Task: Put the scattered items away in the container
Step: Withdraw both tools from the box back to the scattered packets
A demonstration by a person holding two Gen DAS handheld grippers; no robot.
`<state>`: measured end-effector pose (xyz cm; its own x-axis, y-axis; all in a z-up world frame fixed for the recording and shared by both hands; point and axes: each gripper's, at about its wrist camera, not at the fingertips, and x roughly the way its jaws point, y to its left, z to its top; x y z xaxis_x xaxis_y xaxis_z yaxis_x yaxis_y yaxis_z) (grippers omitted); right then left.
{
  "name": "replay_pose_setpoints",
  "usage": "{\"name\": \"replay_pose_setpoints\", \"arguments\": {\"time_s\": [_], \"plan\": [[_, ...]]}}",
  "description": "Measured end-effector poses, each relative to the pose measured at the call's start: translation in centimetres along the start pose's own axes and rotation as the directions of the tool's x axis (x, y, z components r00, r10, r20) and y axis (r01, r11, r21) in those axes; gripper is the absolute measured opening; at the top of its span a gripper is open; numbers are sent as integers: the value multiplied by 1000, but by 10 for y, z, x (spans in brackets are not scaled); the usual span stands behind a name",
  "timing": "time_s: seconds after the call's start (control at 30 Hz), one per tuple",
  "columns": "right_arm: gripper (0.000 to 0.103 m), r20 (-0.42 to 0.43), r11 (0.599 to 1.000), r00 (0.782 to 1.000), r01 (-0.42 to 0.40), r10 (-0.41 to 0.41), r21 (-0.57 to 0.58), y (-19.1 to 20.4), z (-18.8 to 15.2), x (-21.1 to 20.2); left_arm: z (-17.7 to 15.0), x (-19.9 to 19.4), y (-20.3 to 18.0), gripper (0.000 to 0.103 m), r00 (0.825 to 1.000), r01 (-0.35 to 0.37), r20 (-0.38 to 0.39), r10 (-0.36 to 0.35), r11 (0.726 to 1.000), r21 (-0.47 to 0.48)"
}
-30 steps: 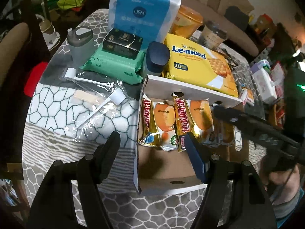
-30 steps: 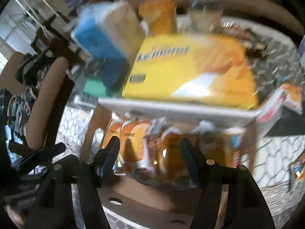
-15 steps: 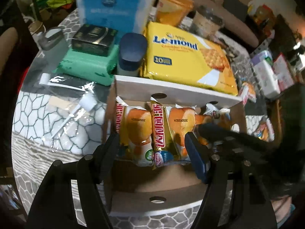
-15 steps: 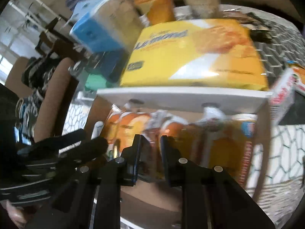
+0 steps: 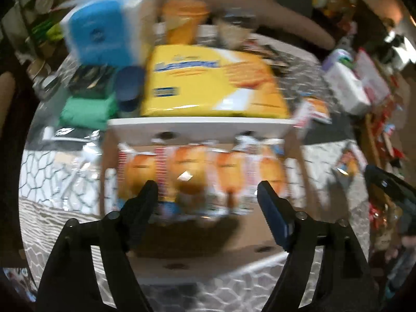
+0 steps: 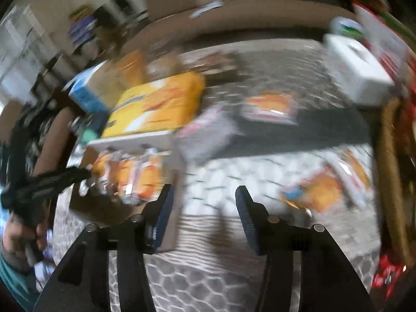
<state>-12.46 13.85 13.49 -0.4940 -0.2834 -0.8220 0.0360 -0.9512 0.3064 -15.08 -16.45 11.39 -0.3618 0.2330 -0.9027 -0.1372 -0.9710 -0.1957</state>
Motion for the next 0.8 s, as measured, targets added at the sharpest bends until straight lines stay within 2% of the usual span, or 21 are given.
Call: {"name": "replay_pose_setpoints", "arguments": {"time_s": [0.13,0.33,0.4,0.5,0.57,0.67,0.7,0.8], "plan": [[59,18,993,1000,11,-13,118,-47,-16,-17,-3,-3,-57,83,1000,24,14,-26,995,100],[68,14,980,999,40,-43,195,-97,-38,-29,-9,16,-132,88,999,45,-2,-46,984,175],[72,10,976,999,32,-35,217,-111,-39,-32,-12,26,-157,88,999,38,4,-40,978,207],[72,17,970,1000,0,-4,244,-130,-30,-43,-17,45,-195,88,997,76,-1,-79,956,282],[74,24,982,1000,2,-6,189,-134,-13,-54,-19,58,-217,88,996,86,-1,-91,936,342],[77,-6,997,1000,30,-29,68,-134,11,-60,-21,81,-252,88,996,83,-5,-90,889,450],[78,-25,999,999,39,-39,16,-134,19,-59,-20,91,-264,88,996,79,-7,-87,868,491],[78,-71,990,995,65,-74,-128,-133,37,-51,-13,111,-288,88,996,81,-18,-85,825,559]]}}
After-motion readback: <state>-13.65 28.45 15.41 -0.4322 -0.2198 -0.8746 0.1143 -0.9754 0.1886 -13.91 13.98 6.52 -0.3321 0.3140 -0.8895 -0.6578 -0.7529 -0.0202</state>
